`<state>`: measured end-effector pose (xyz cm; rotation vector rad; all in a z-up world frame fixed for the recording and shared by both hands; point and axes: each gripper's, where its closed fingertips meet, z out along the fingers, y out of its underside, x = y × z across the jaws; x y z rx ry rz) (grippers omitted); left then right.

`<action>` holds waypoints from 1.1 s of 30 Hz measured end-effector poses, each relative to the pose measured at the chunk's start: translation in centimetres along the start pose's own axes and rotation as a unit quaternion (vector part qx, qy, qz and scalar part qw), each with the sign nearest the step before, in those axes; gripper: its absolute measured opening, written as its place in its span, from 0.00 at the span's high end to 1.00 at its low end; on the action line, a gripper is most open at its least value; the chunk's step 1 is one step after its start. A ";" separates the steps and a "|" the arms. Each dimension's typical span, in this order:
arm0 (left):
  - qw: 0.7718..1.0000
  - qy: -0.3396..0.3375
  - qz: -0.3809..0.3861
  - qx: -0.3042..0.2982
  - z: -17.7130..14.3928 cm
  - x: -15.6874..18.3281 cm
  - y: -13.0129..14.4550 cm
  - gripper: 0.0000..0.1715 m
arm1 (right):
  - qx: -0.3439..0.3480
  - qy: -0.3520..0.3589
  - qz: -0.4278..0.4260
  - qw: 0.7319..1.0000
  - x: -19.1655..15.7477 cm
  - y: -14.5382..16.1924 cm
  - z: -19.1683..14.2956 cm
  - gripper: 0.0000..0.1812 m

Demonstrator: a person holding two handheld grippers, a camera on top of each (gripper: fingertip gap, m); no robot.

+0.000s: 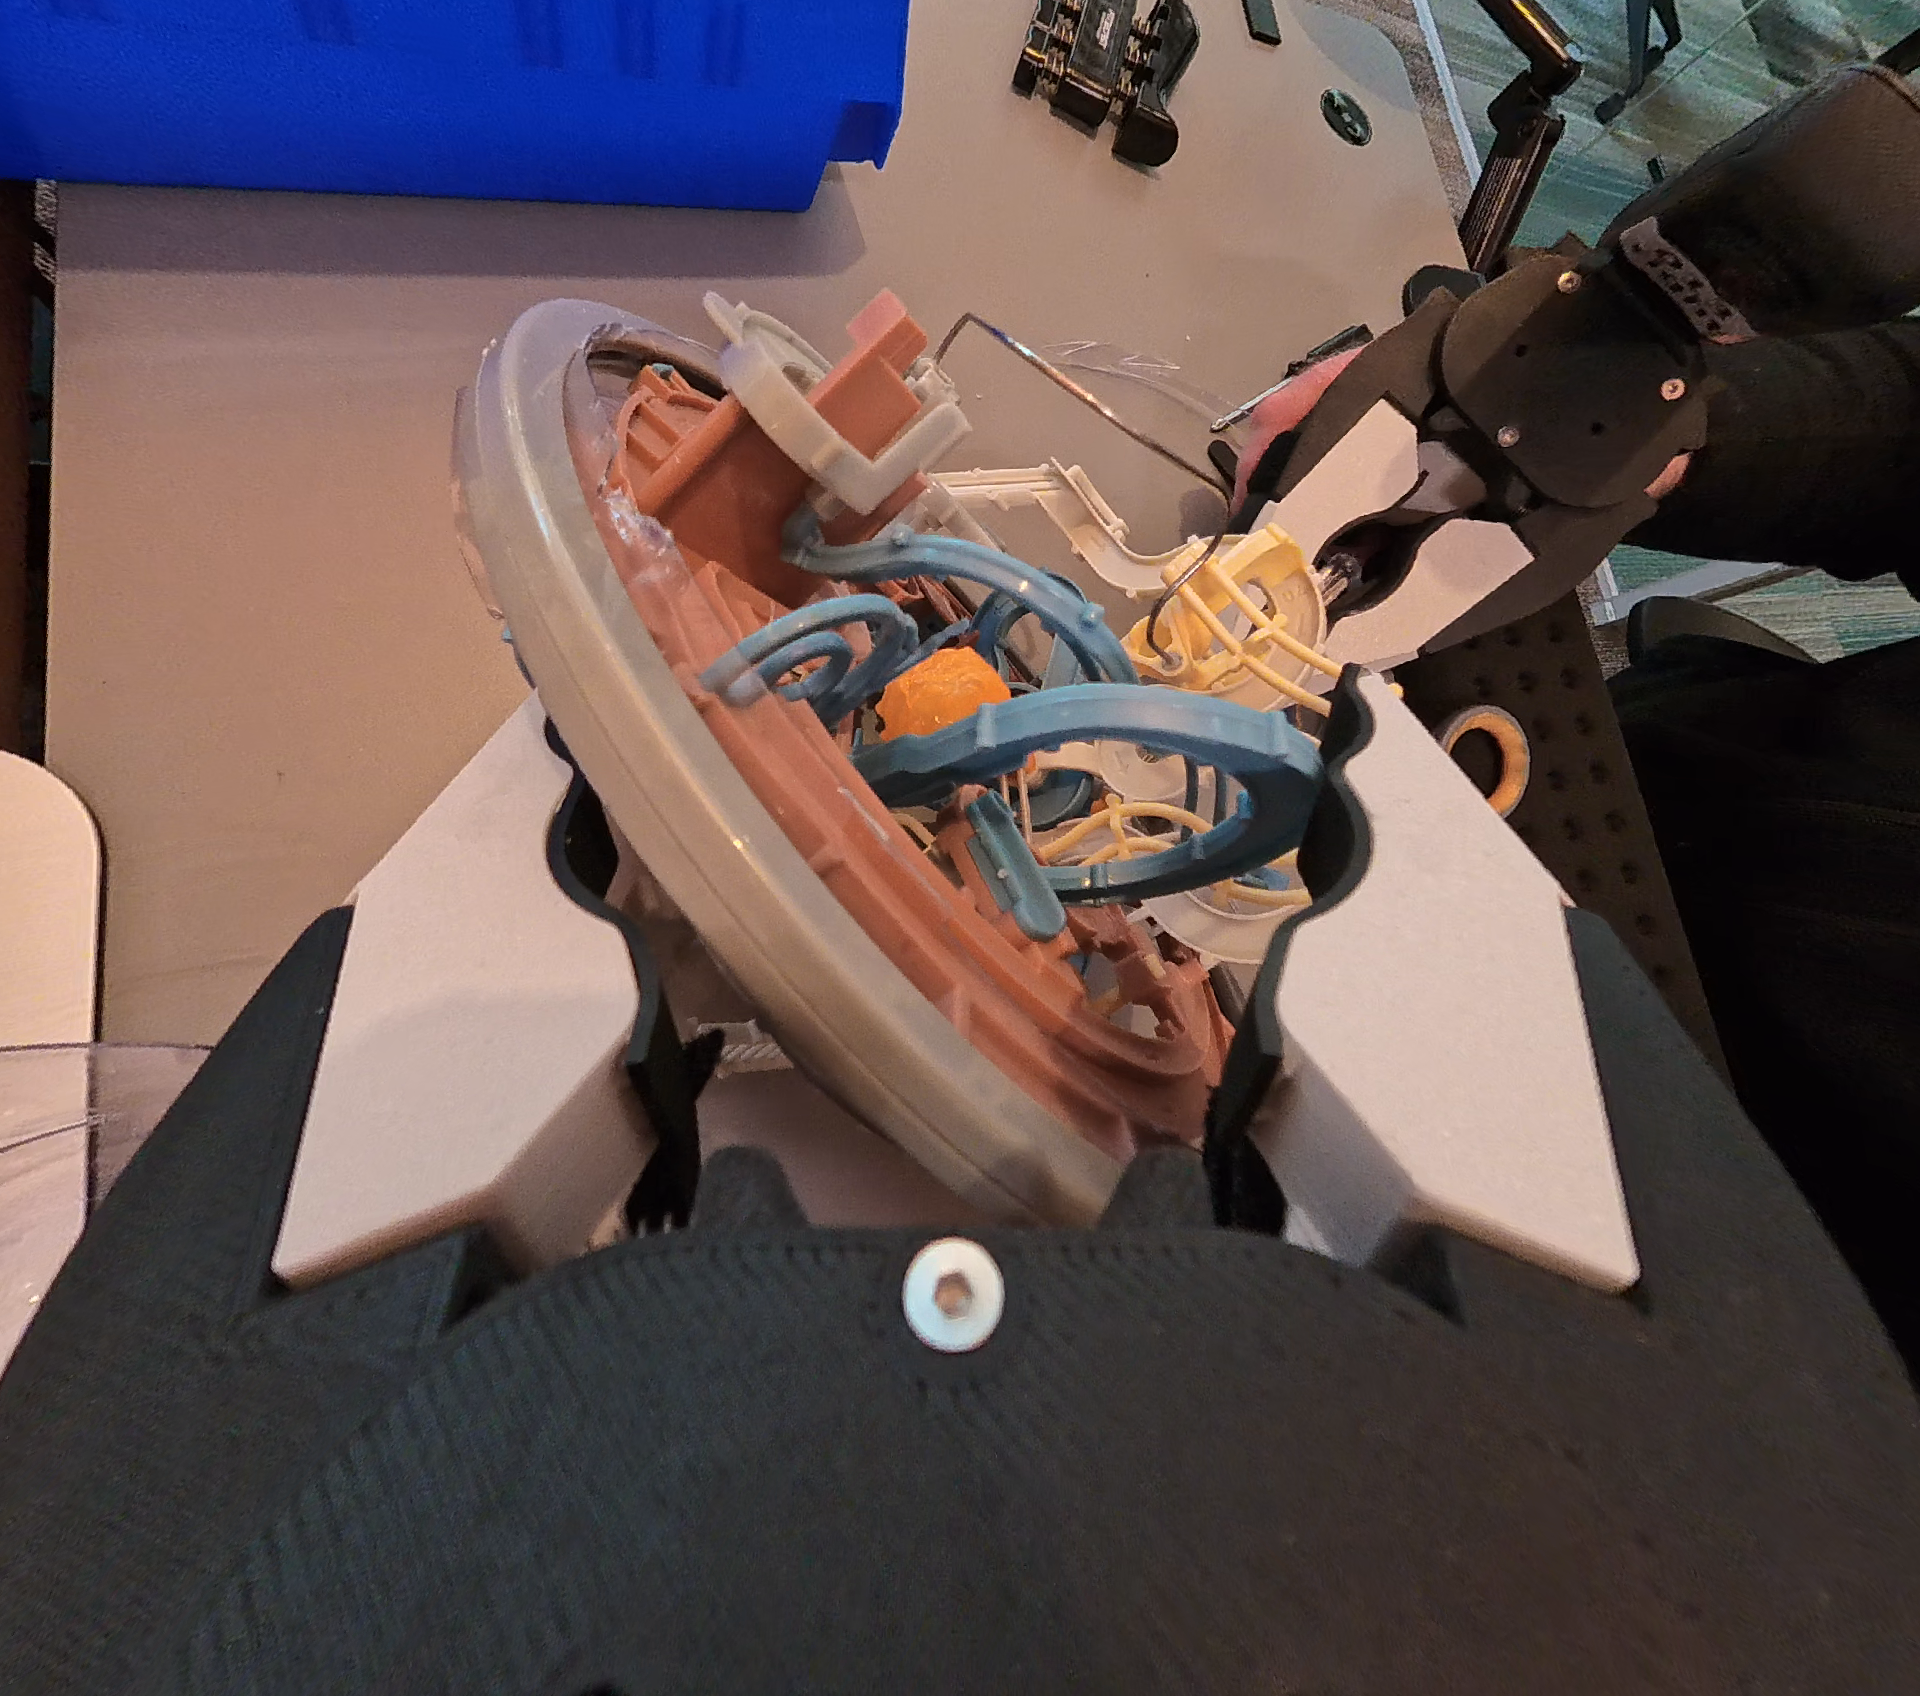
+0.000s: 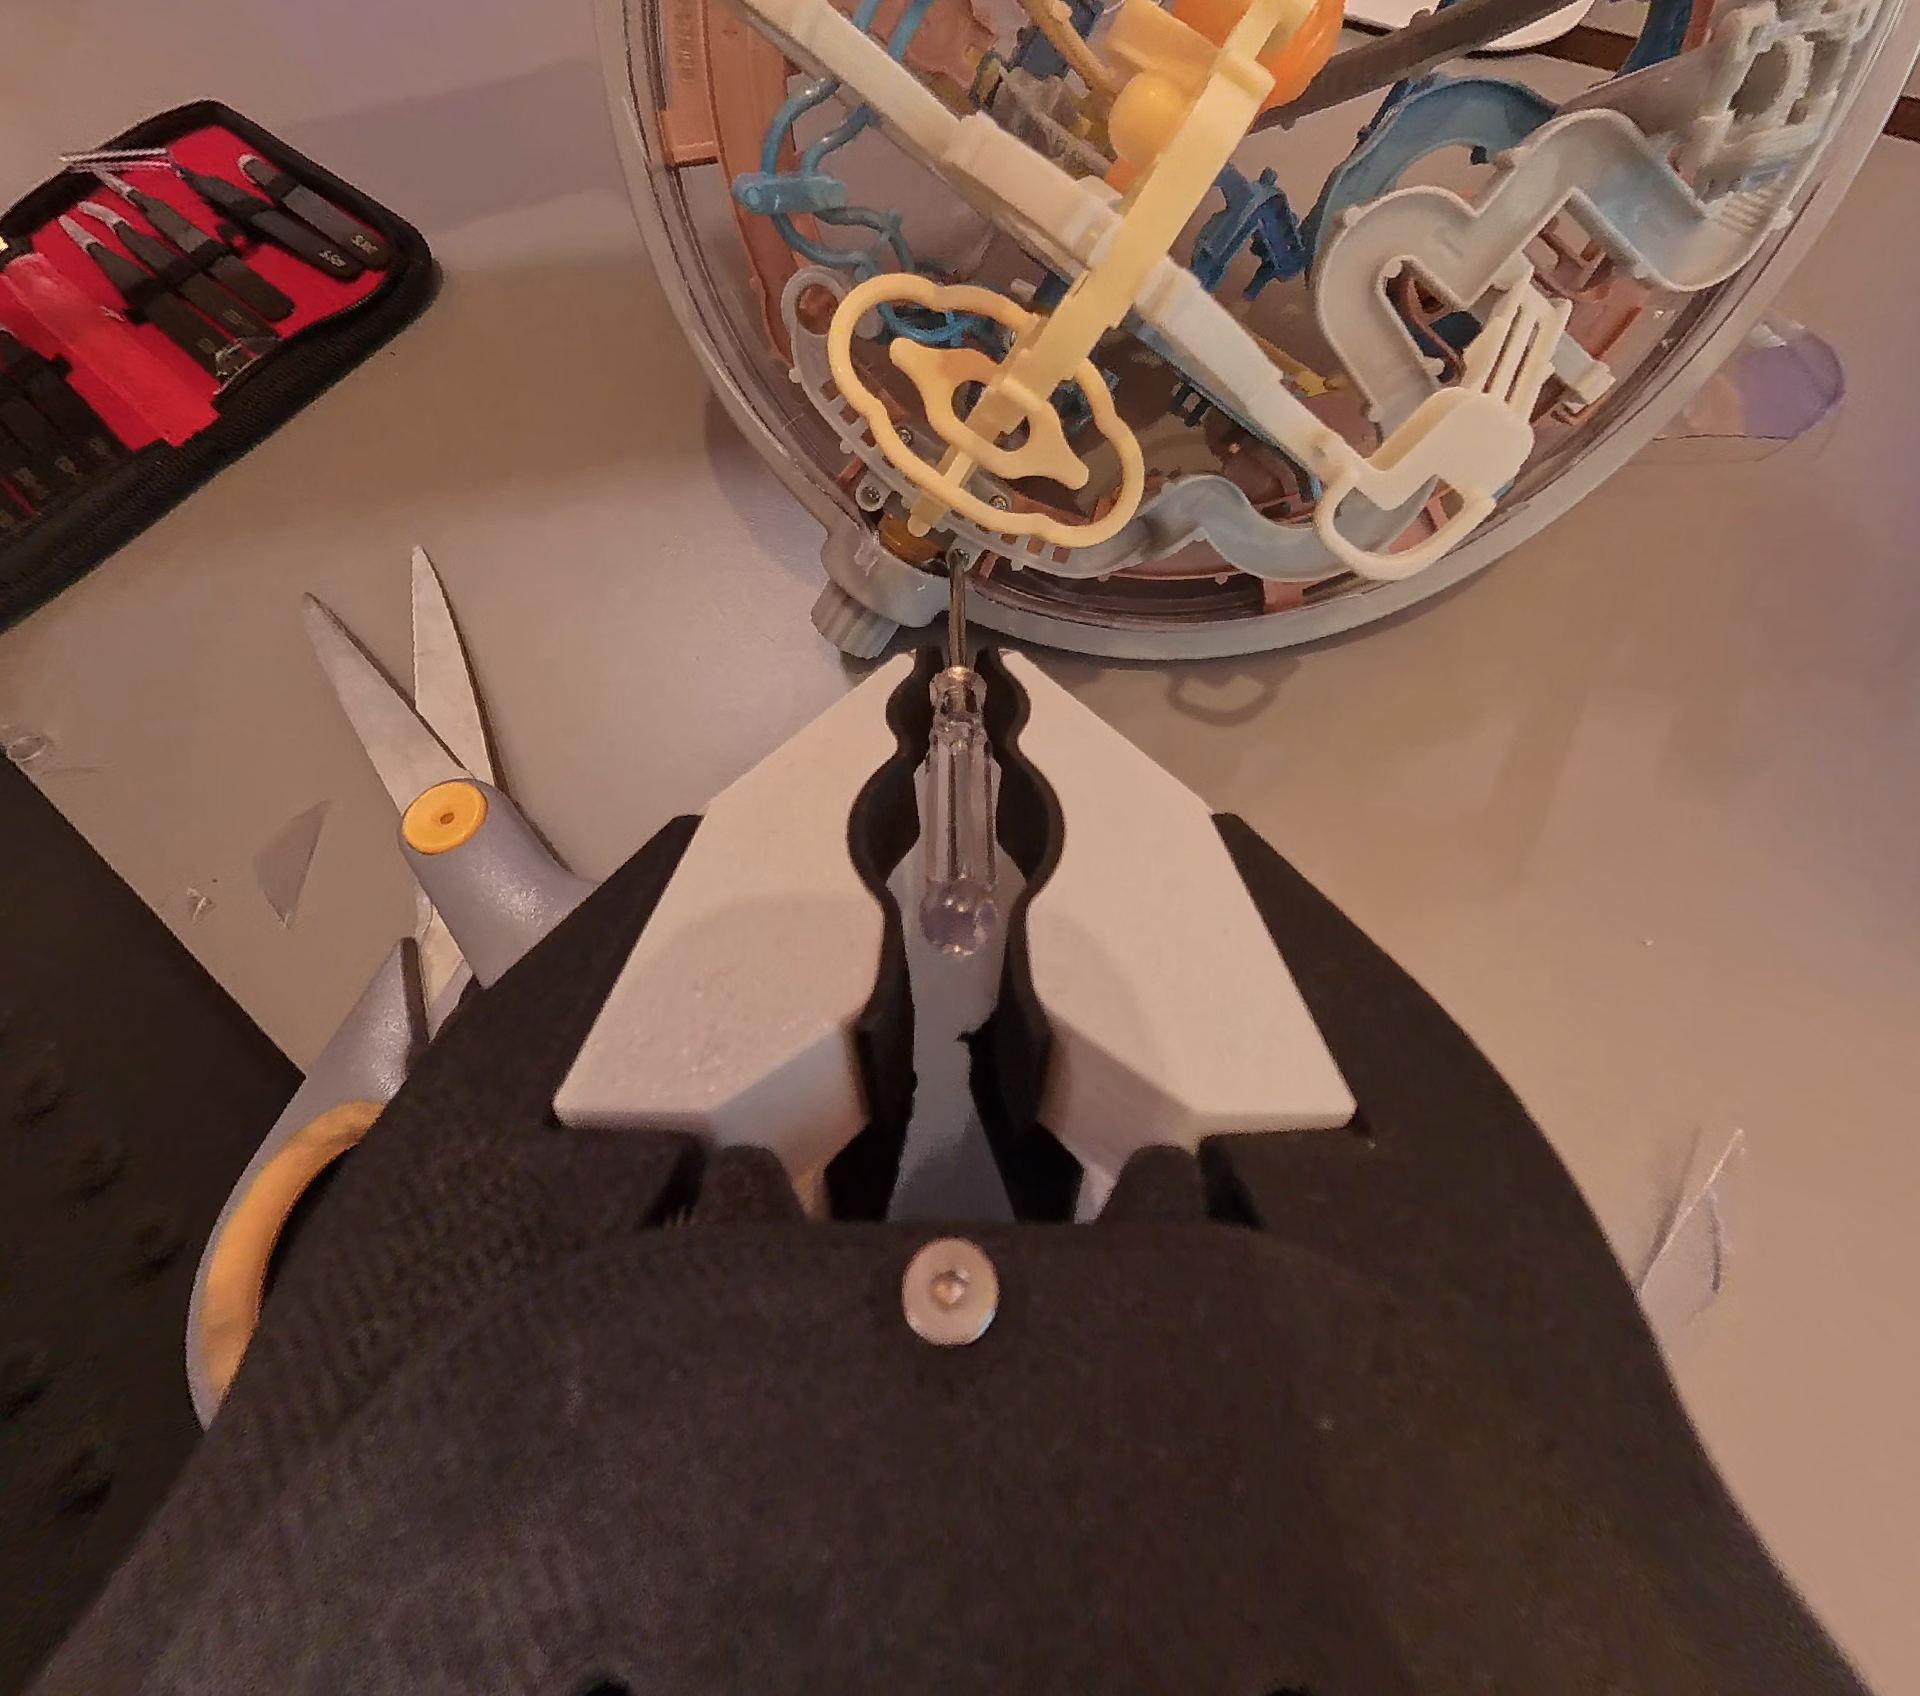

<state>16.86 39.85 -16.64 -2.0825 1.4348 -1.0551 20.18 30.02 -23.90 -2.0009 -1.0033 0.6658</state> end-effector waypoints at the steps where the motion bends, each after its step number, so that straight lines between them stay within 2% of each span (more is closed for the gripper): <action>1: 1.000 0.000 0.000 0.000 0.0 0.0 0.0 0.22 | 0.000 0.002 0.002 1.000 0.0 0.1 0.0 0.96; 7: 1.000 0.004 -0.003 0.003 0.1 0.0 0.0 0.22 | -0.012 0.061 -0.051 0.997 -0.1 0.2 0.0 0.96; 12: 1.000 0.007 -0.008 0.010 0.1 0.0 0.0 0.21 | -0.040 0.148 -0.143 0.978 -0.4 0.2 0.0 0.96; 17: 1.000 0.008 -0.010 0.009 0.1 0.0 0.1 0.21 | -0.051 0.189 -0.196 0.961 -0.4 0.2 0.0 0.96; 20: 1.000 0.008 -0.011 0.010 0.1 0.0 0.1 0.20 | -0.041 0.167 -0.169 0.970 -0.3 0.3 0.1 0.96; 23: 1.000 0.009 -0.013 0.008 0.2 0.0 0.1 0.20 | -0.017 0.102 -0.079 0.991 -0.3 0.3 0.1 0.96; 26: 1.000 0.009 -0.013 0.006 0.2 0.0 0.1 0.20 | -0.003 0.056 -0.018 0.998 -0.2 0.5 0.1 0.96; 33: 1.000 0.012 -0.013 0.004 0.3 0.1 0.1 0.20 | 0.003 0.029 0.018 0.999 -0.2 0.5 0.0 0.96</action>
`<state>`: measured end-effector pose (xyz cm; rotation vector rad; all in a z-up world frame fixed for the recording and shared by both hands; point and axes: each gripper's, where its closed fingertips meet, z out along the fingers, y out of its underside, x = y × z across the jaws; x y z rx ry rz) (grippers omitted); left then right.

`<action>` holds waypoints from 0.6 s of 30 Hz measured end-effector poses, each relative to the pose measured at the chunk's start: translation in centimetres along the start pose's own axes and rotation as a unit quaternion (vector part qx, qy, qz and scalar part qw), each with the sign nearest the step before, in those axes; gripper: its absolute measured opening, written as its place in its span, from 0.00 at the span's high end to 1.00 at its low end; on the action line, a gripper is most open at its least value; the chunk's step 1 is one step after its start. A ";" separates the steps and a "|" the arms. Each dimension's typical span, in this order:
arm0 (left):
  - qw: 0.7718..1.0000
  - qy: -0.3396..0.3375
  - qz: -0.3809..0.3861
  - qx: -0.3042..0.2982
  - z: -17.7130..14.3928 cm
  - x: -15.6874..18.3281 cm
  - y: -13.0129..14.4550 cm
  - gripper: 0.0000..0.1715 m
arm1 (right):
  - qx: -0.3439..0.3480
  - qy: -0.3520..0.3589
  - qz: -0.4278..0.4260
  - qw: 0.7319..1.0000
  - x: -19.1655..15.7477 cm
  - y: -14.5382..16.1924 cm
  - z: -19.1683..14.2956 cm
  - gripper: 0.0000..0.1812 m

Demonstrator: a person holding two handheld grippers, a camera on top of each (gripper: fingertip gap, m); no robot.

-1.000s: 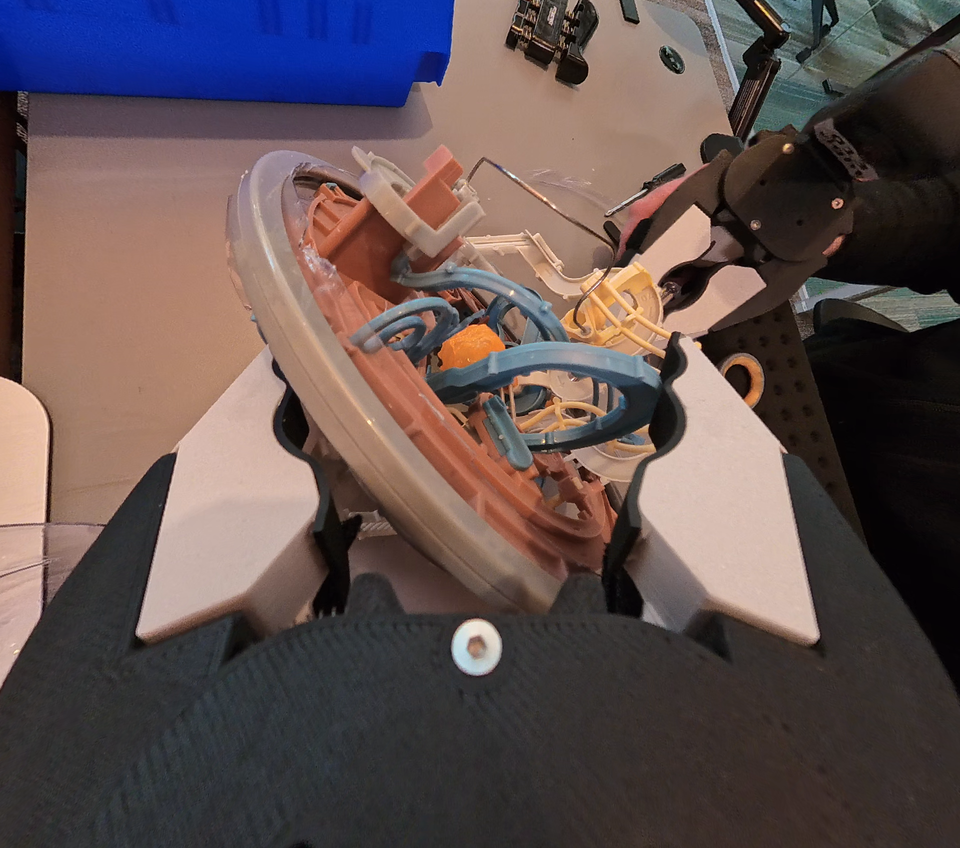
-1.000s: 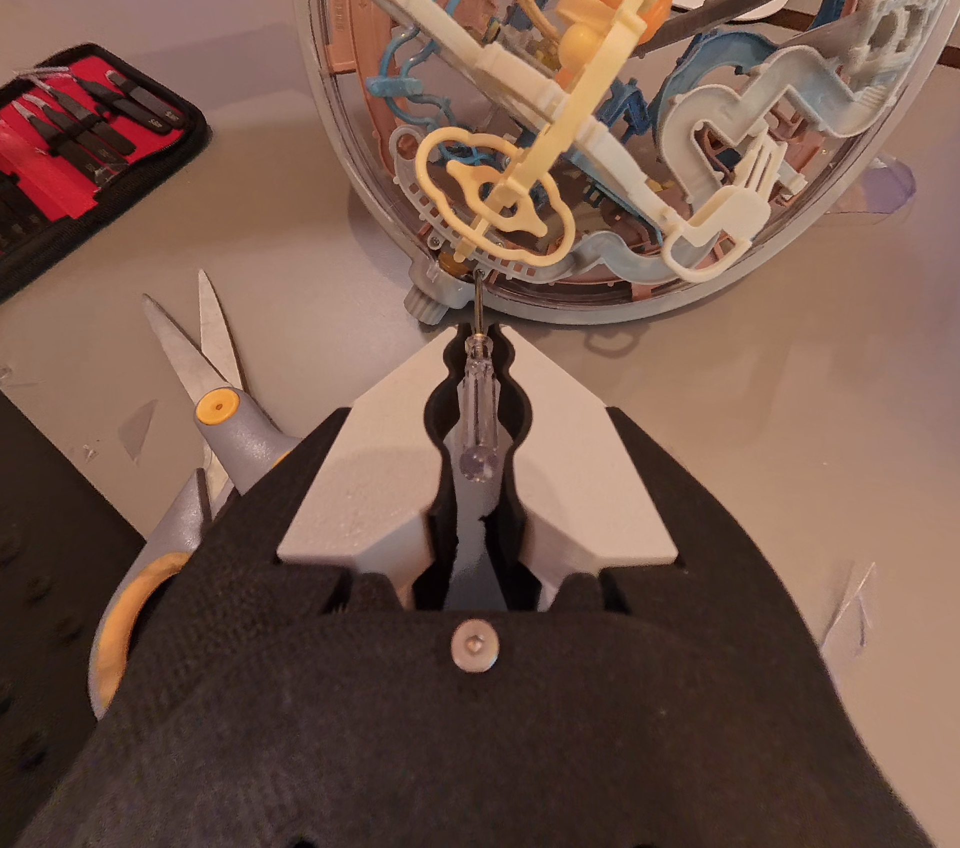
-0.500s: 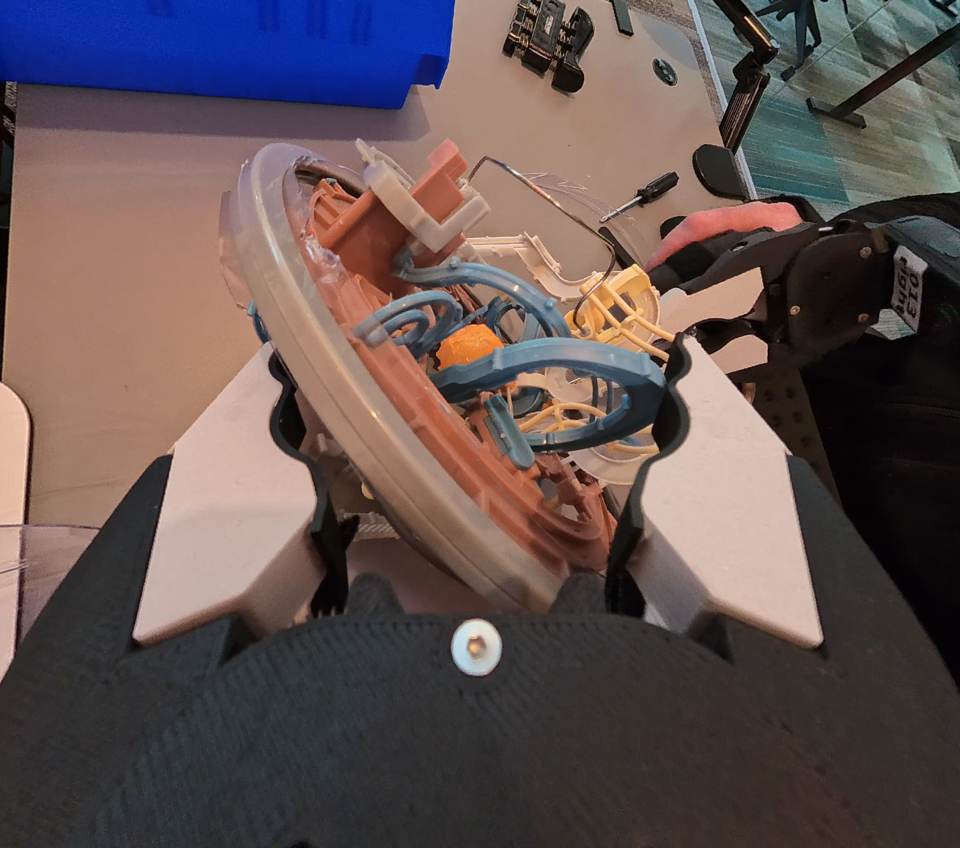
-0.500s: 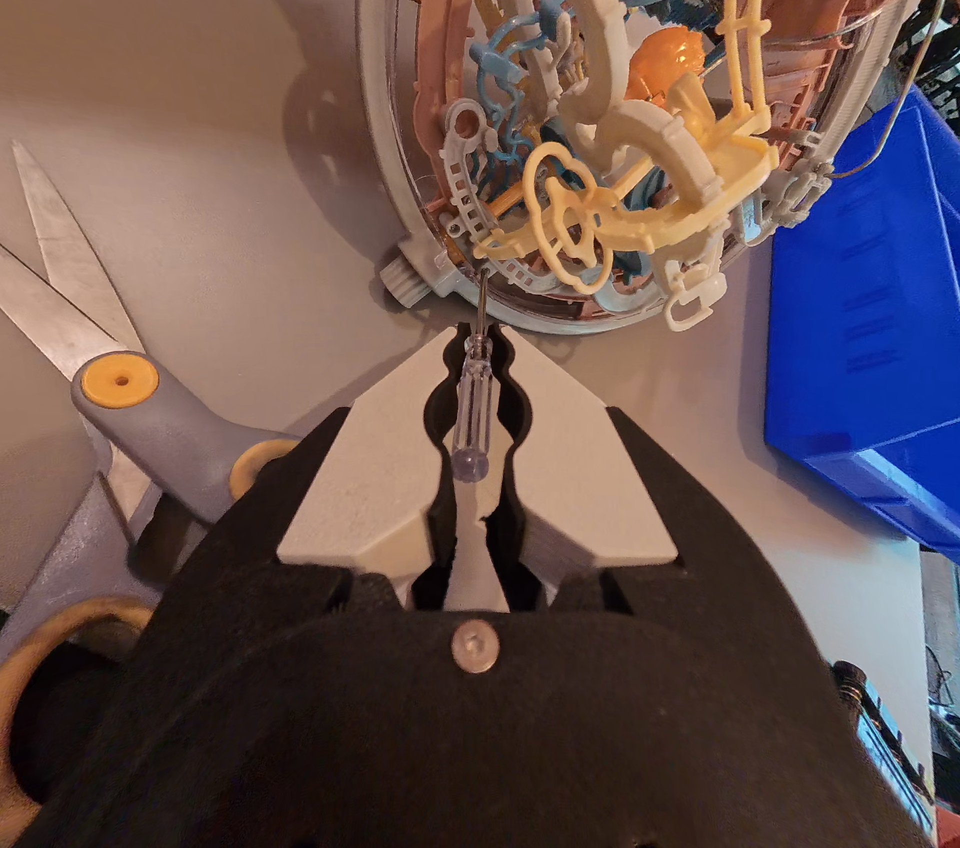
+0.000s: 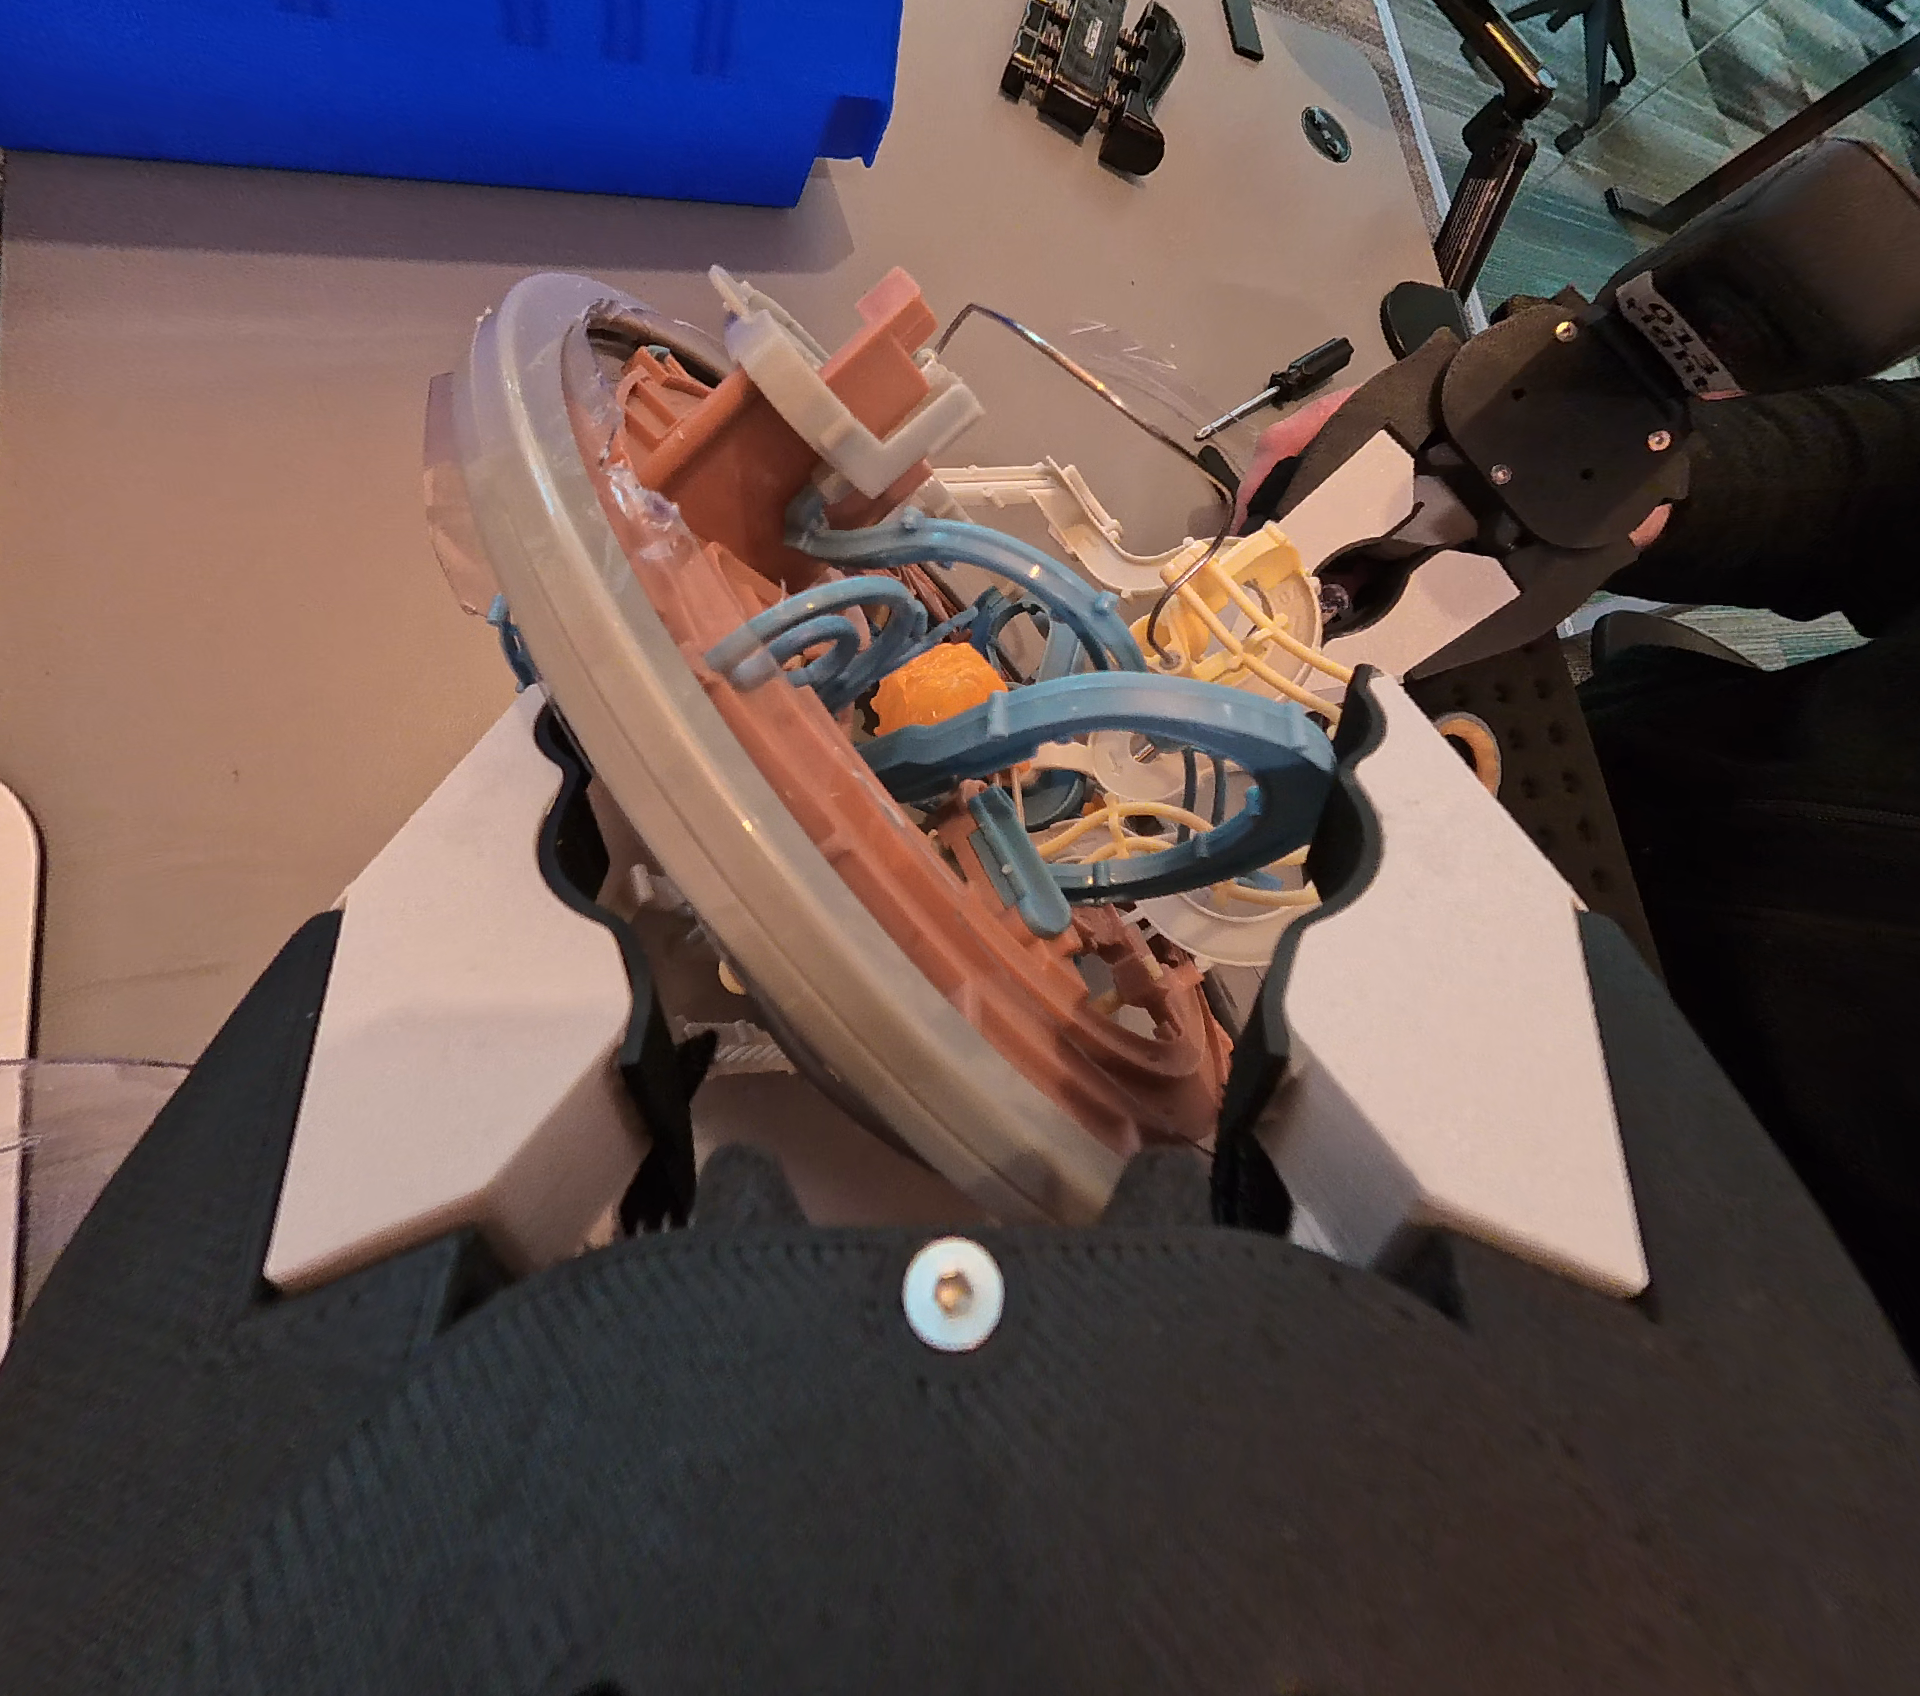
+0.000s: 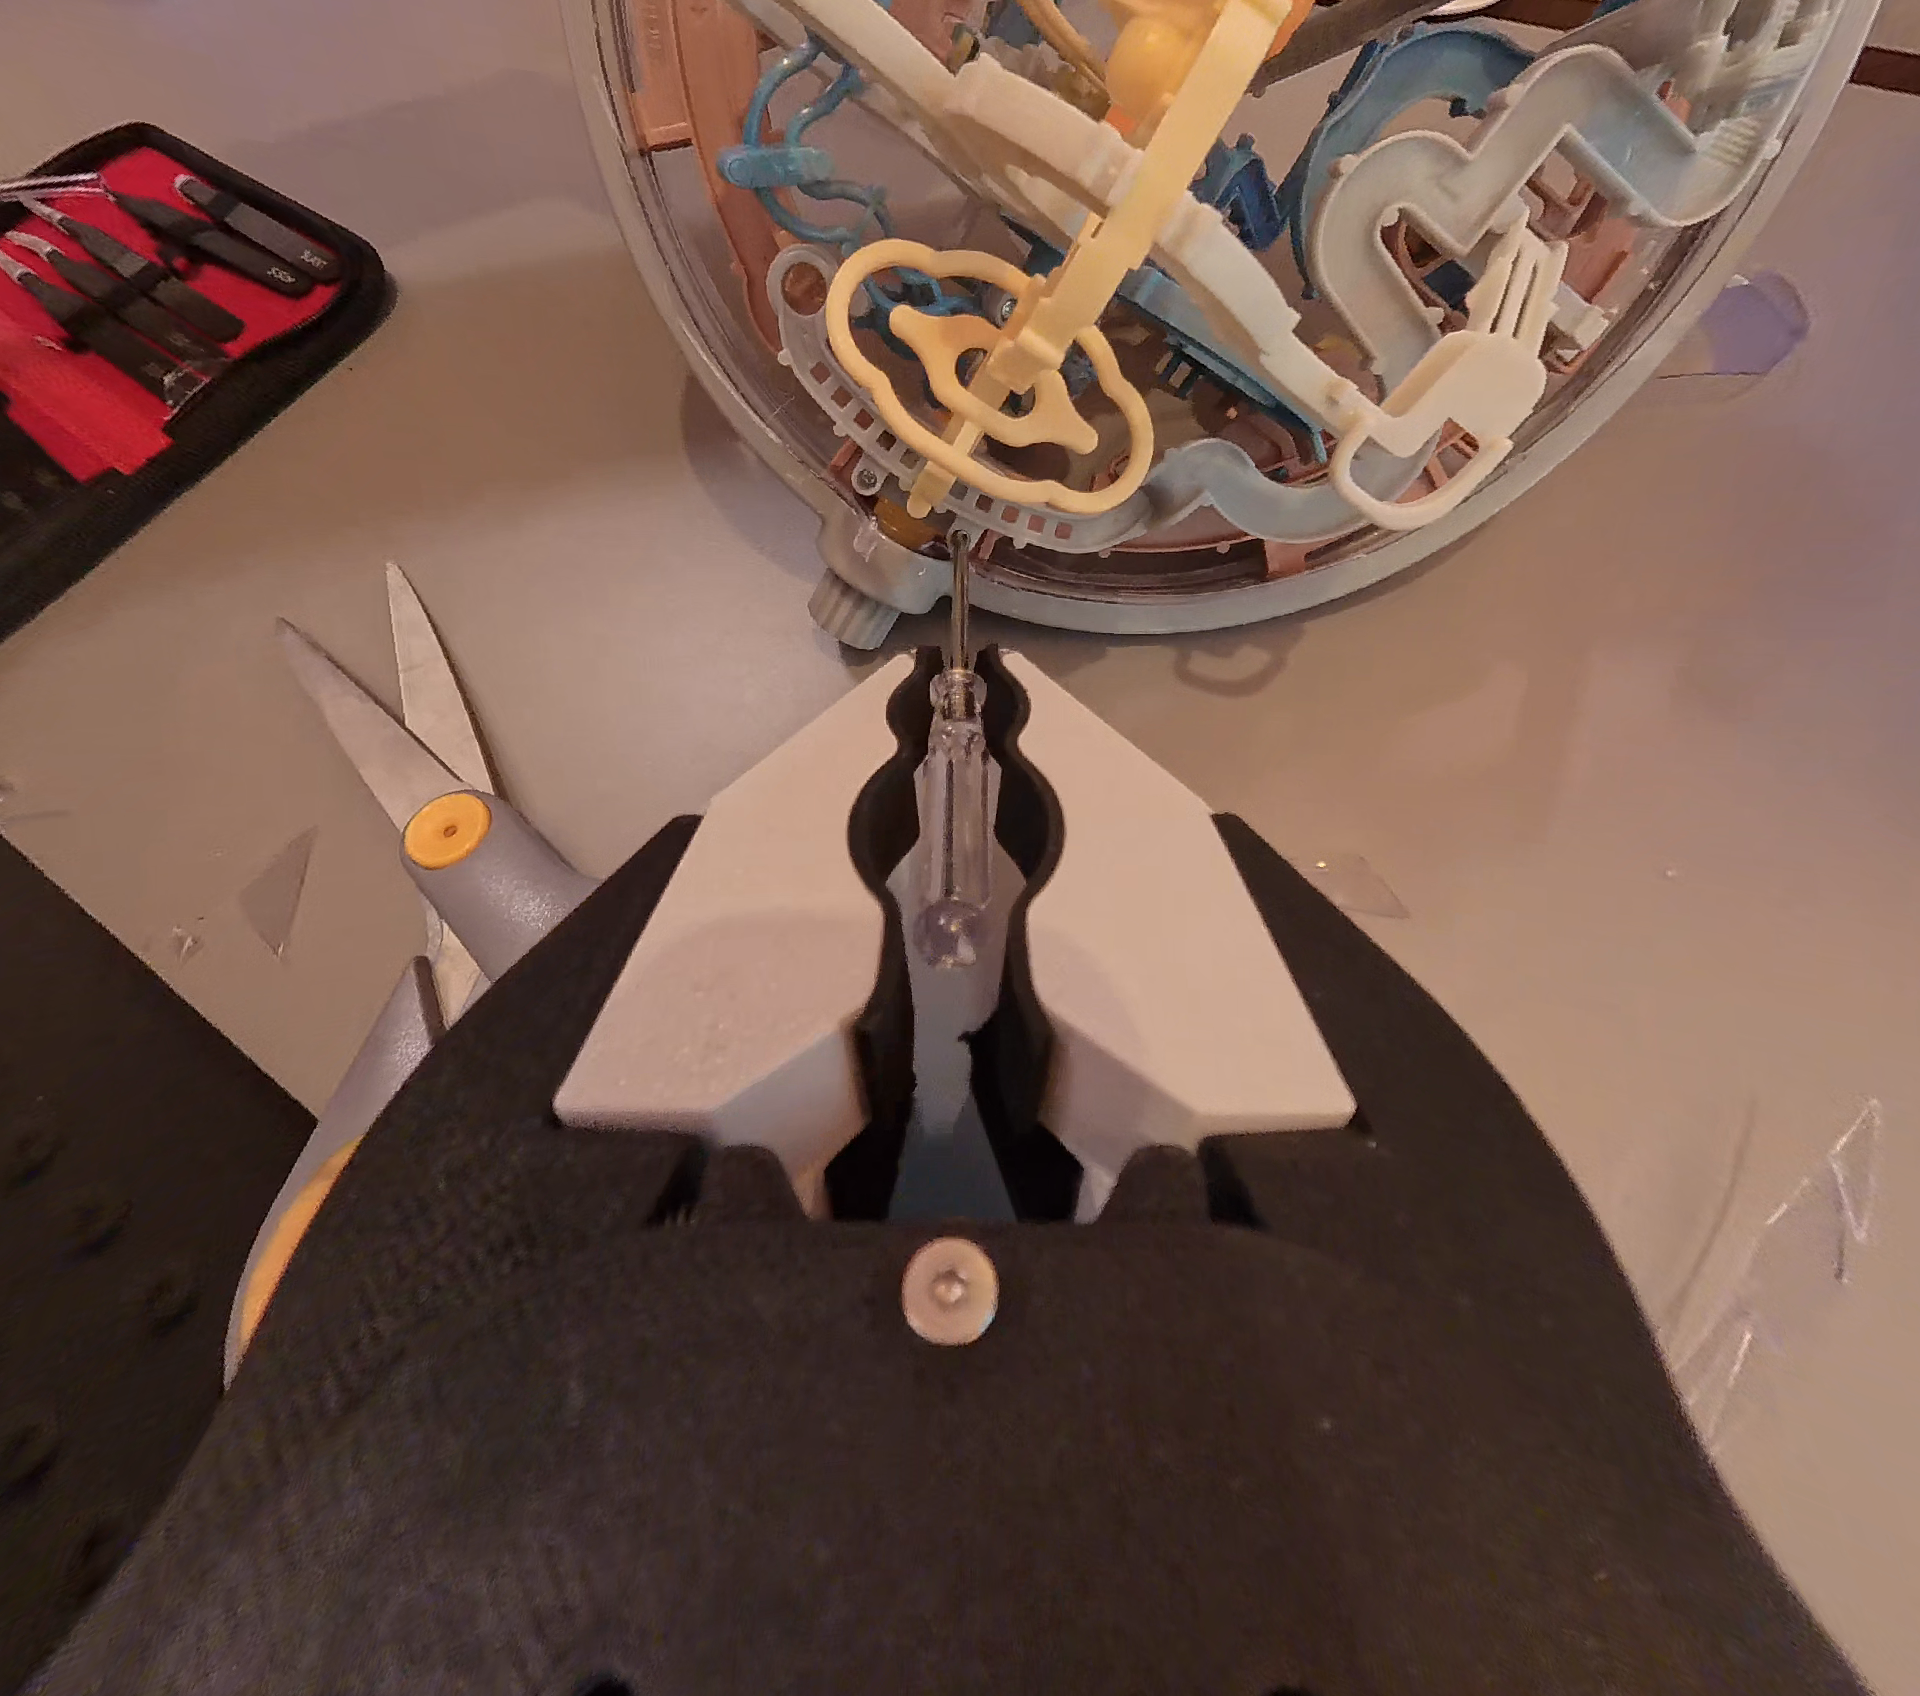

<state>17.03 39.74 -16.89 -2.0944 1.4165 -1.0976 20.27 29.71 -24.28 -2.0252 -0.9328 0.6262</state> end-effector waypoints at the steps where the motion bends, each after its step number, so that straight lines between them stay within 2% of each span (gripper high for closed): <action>1: 1.000 0.000 0.000 0.000 0.0 0.0 0.0 0.20 | 0.000 -0.001 -0.001 1.000 0.0 0.0 0.0 0.96; 9: 1.000 0.003 -0.002 -0.001 0.1 0.0 0.0 0.20 | -0.021 -0.006 -0.015 1.000 0.0 -0.3 -0.1 0.97; 15: 1.000 0.002 -0.005 0.002 0.2 0.0 0.0 0.19 | -0.068 -0.026 -0.005 0.997 0.0 -0.2 -0.2 0.96; 18: 1.000 0.001 -0.005 0.003 0.2 0.0 0.0 0.19 | -0.096 -0.023 -0.032 0.995 0.0 0.0 -0.2 0.97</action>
